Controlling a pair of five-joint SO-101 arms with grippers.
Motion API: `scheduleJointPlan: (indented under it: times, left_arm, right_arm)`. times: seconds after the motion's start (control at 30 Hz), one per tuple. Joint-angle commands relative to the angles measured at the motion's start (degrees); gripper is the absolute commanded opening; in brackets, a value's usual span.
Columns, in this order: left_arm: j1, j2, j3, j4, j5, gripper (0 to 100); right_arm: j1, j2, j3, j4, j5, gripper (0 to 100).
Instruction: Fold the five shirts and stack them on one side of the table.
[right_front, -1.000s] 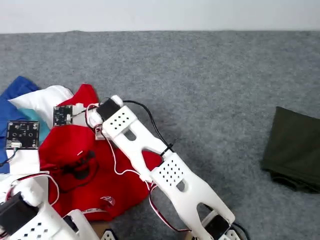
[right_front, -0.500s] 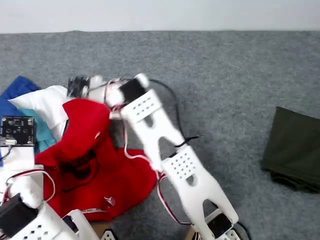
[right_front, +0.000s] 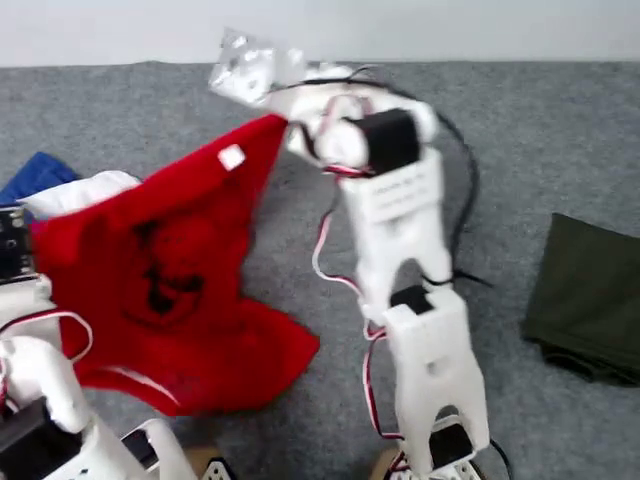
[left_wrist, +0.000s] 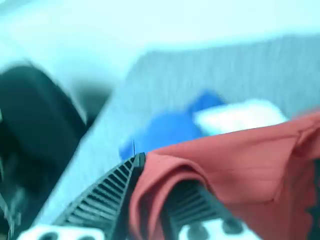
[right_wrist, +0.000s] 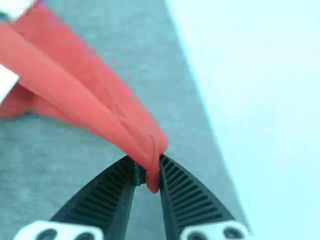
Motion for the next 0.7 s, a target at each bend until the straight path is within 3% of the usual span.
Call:
scheduleJointPlan:
  times: [0.0, 0.13, 0.3, 0.67]
  left_arm:
    - [6.15, -0.26, -3.65, -8.26, -1.23, 1]
    - [12.13, 1.41, -5.49, -15.65, -4.92, 0]
    - [12.84, 10.73, -15.34, -17.58, -5.1, 0]
    - [24.79, 31.56, -47.08, 3.25, -4.92, 0]
  right_arm:
    - [4.53, -9.63, -2.55, 2.24, 0.35, 1.1]
    - [7.96, -16.4, -2.55, 2.24, 0.35, 1.1]
    - [11.82, -22.99, -2.46, 2.24, 0.44, 1.1]
    - [21.58, -29.41, -2.37, 2.42, 0.35, 1.1]
